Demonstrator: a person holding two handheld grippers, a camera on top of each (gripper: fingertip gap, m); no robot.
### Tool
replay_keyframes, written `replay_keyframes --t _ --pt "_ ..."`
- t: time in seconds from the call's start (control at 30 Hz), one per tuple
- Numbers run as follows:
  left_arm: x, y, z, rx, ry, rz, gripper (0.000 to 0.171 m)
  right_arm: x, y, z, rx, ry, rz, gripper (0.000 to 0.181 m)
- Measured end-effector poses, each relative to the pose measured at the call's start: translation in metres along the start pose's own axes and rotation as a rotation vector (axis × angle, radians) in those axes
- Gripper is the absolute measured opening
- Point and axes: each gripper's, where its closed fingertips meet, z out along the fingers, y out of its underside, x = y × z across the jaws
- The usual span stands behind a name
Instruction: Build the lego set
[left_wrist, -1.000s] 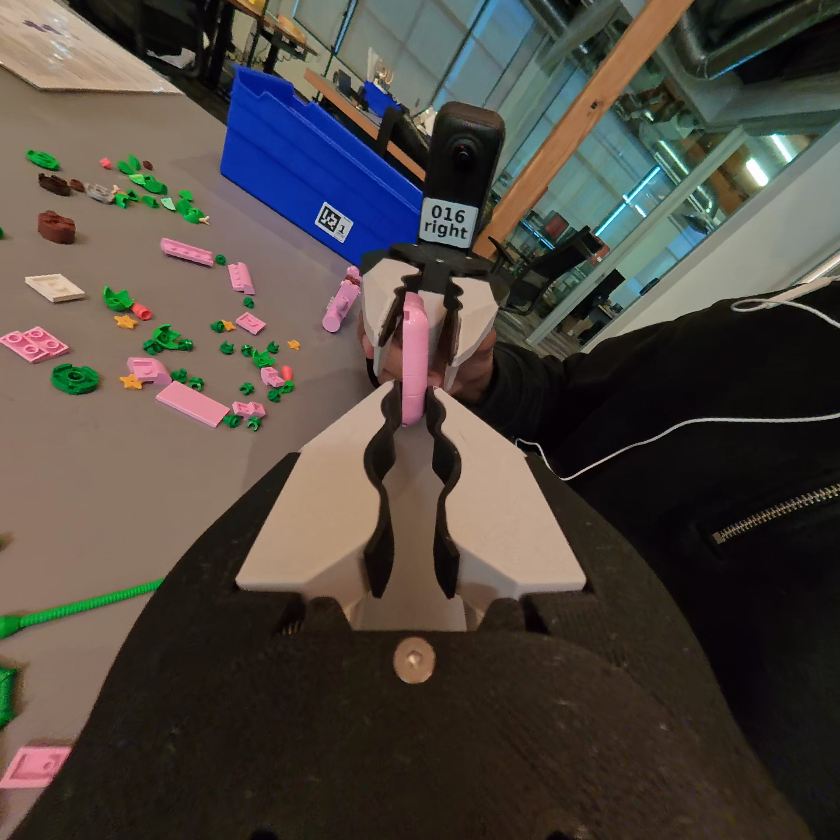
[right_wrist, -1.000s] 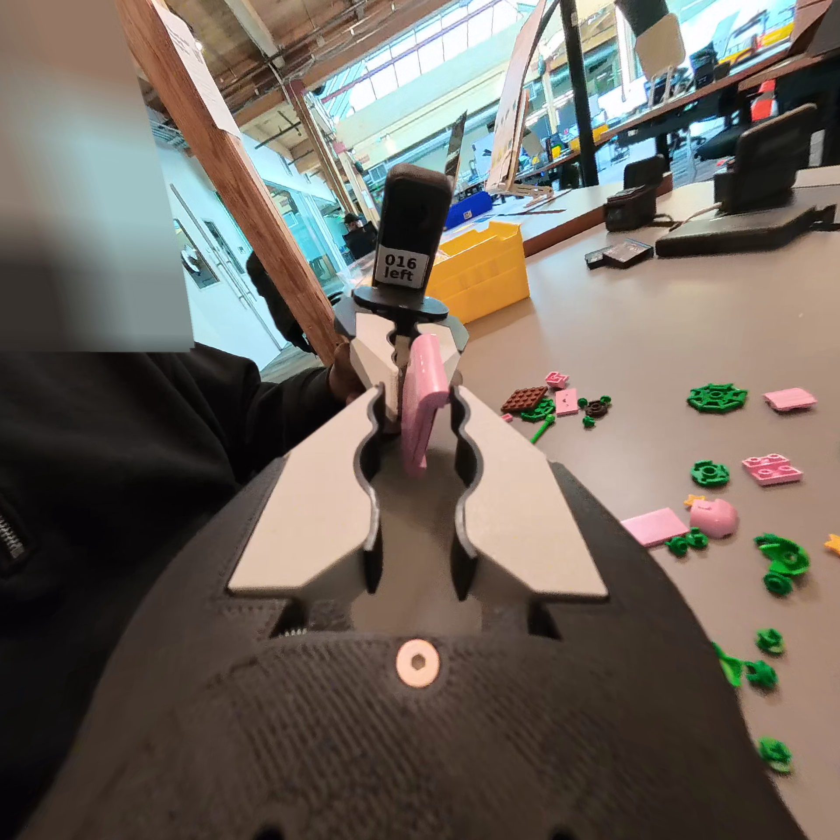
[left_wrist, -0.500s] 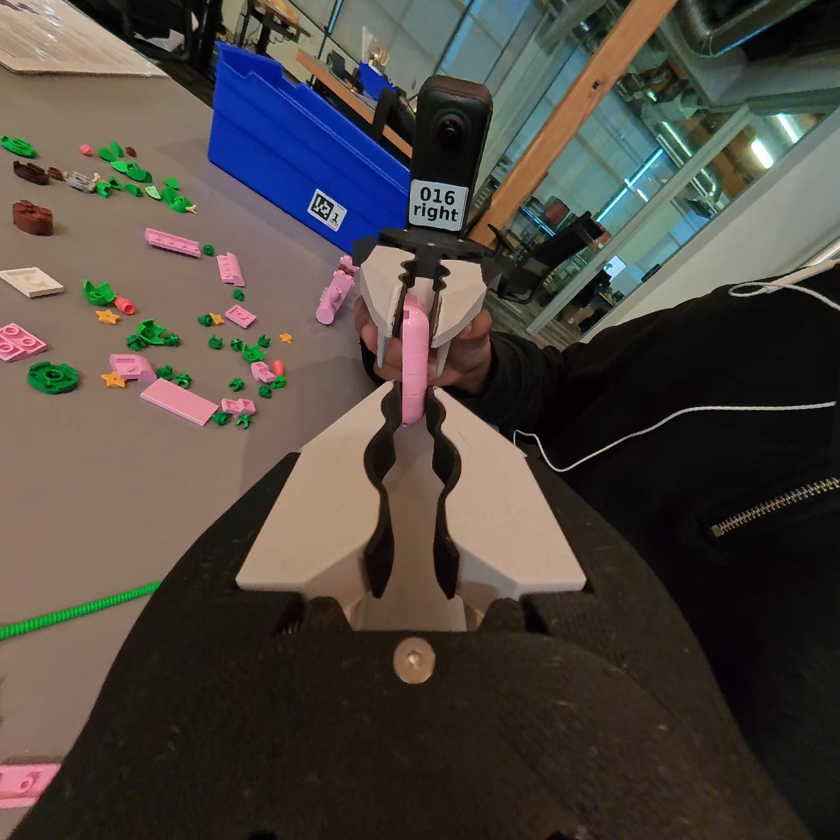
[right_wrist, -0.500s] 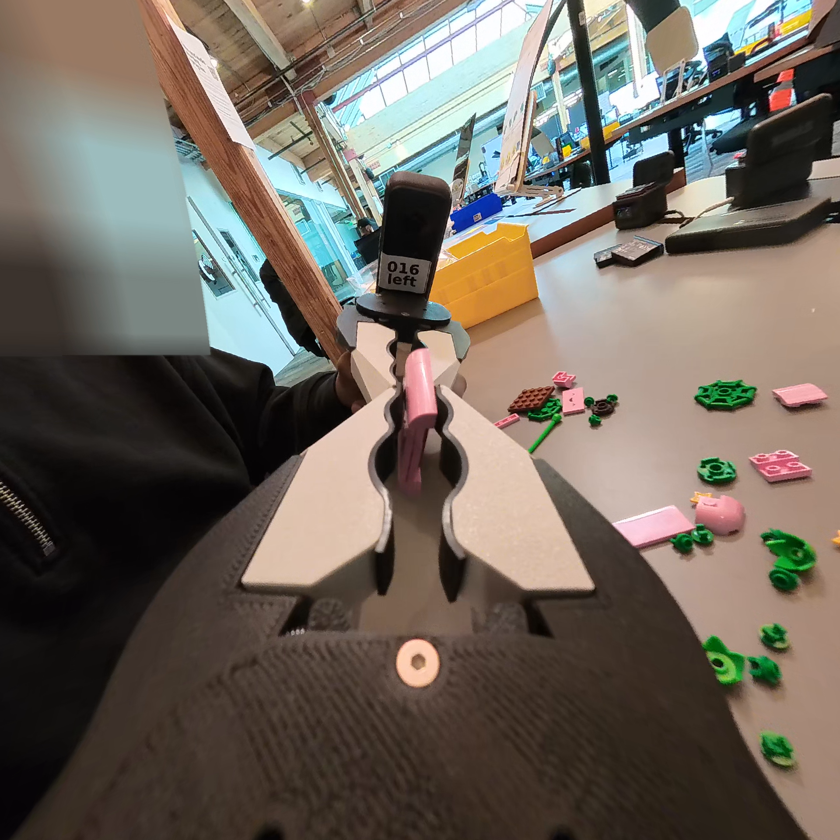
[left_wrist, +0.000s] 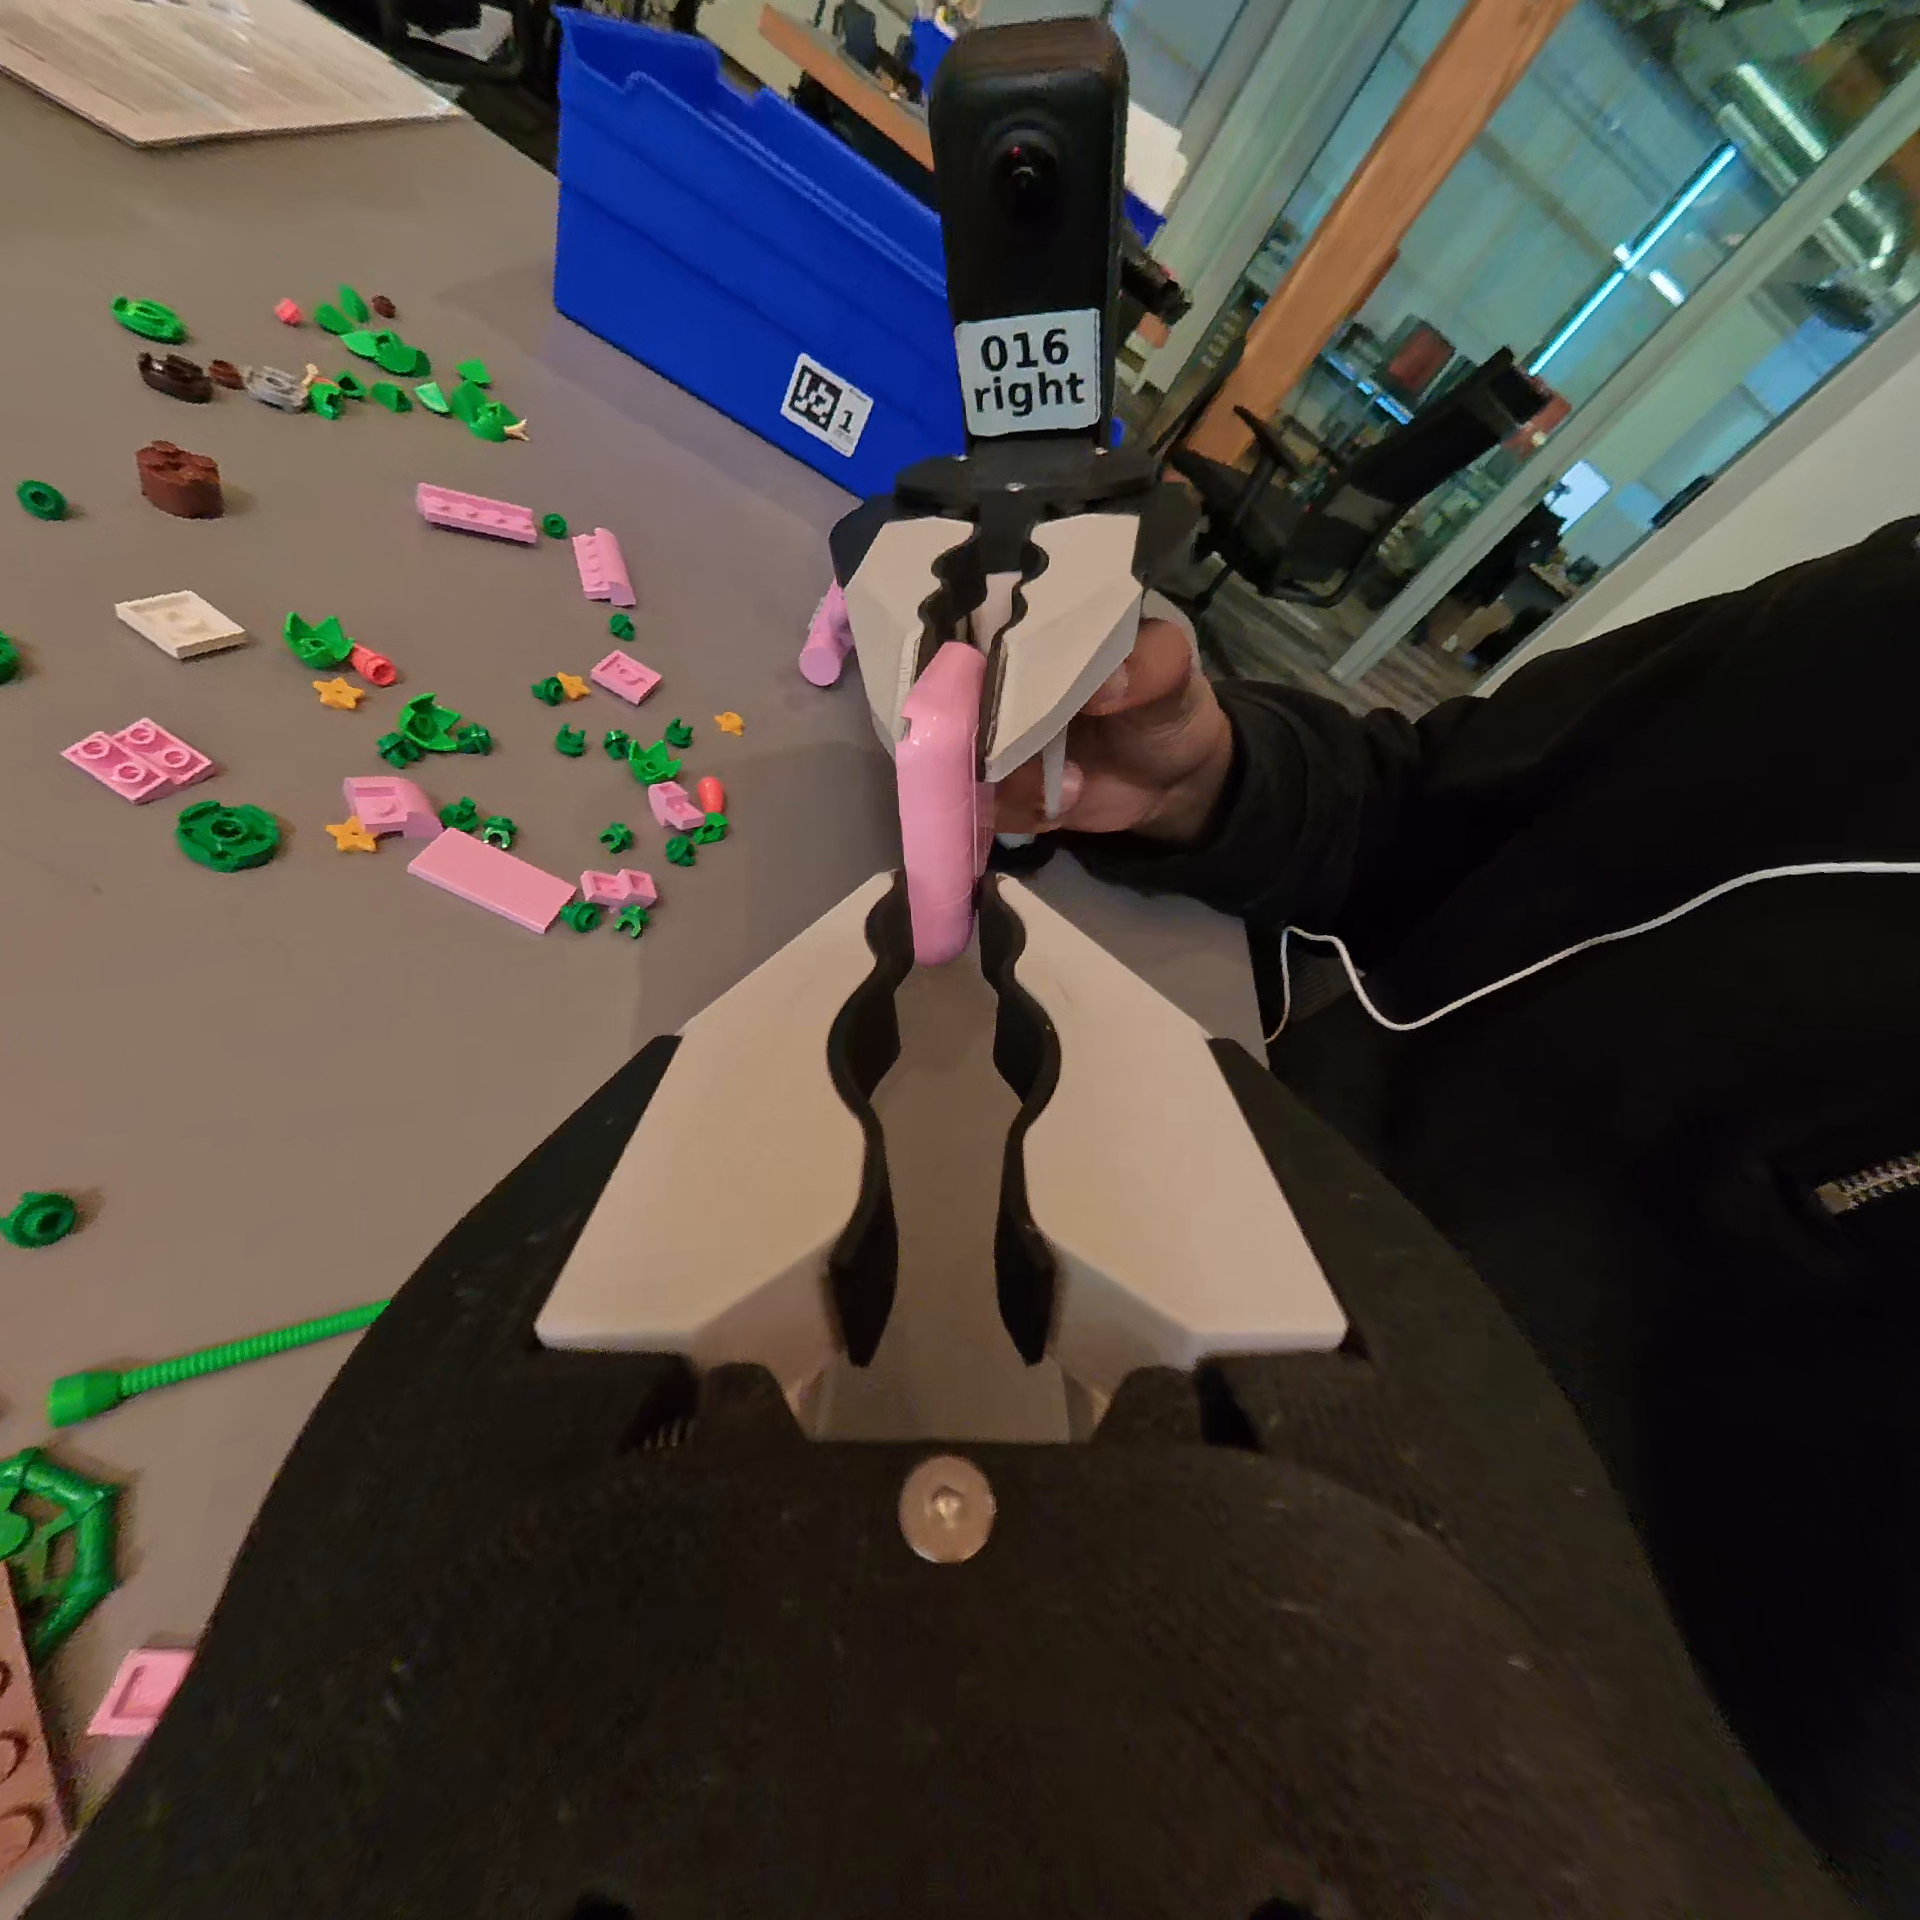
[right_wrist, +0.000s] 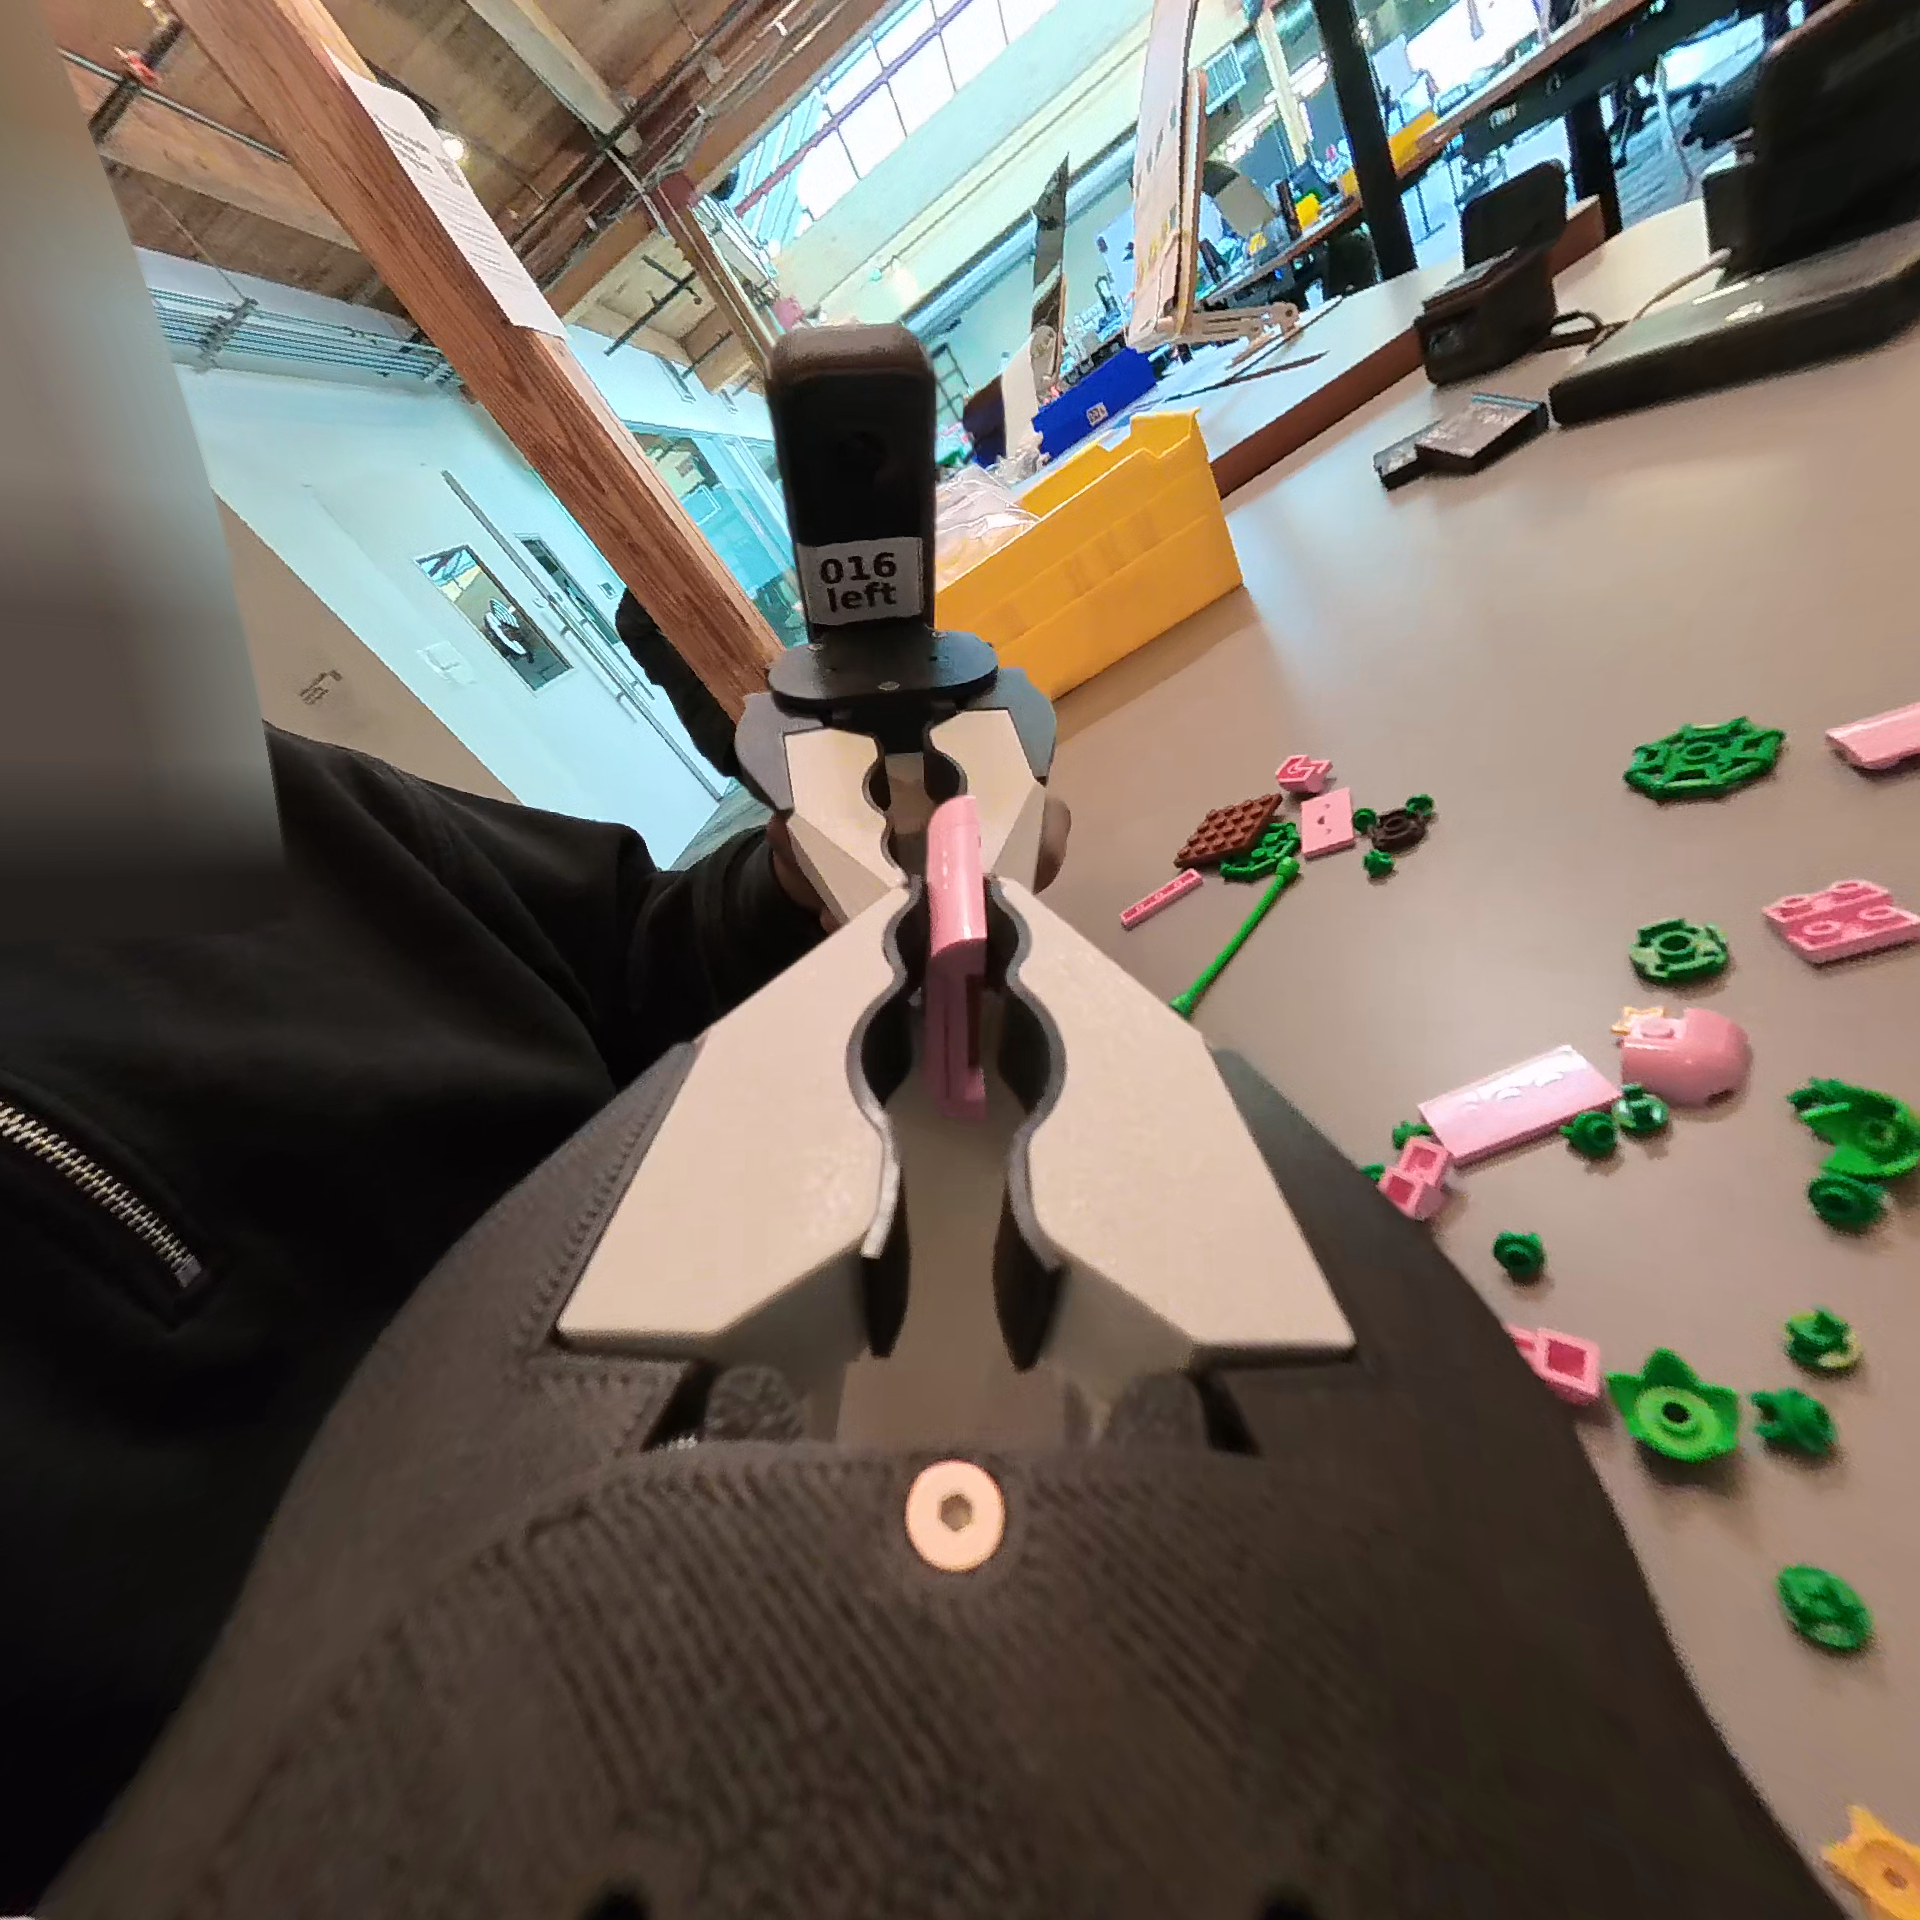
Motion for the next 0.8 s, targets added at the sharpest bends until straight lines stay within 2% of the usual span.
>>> replay_keyframes --t 0.2,0.33,0.4,0.5,0.63,0.8 --pt "-0.002 -0.001 -0.001 0.006 -0.003 -0.008 0.009 0.001 -0.002 0.001 0.013 0.023 -0.015 0.008" --pt "-0.005 -0.006 -0.006 0.039 0.029 -0.073 0.005 0.008 -0.004 0.004 0.034 0.080 -0.060 0.013" --pt "-0.008 -0.005 -0.008 0.037 0.030 -0.098 0.005 0.017 -0.001 0.001 -0.005 0.153 -0.118 0.036" --pt "-0.013 -0.006 -0.012 0.050 0.036 -0.142 0.006 0.020 -0.005 -0.005 -0.022 0.223 -0.225 0.049" --pt "-0.021 -0.004 -0.014 0.053 0.031 -0.217 0.006 0.021 -0.004 -0.005 -0.102 0.346 -0.497 0.065" --pt "-0.022 -0.001 -0.013 0.042 0.066 -0.290 0.006 0.029 0.014 0.002 -0.312 0.548 -0.960 0.057"
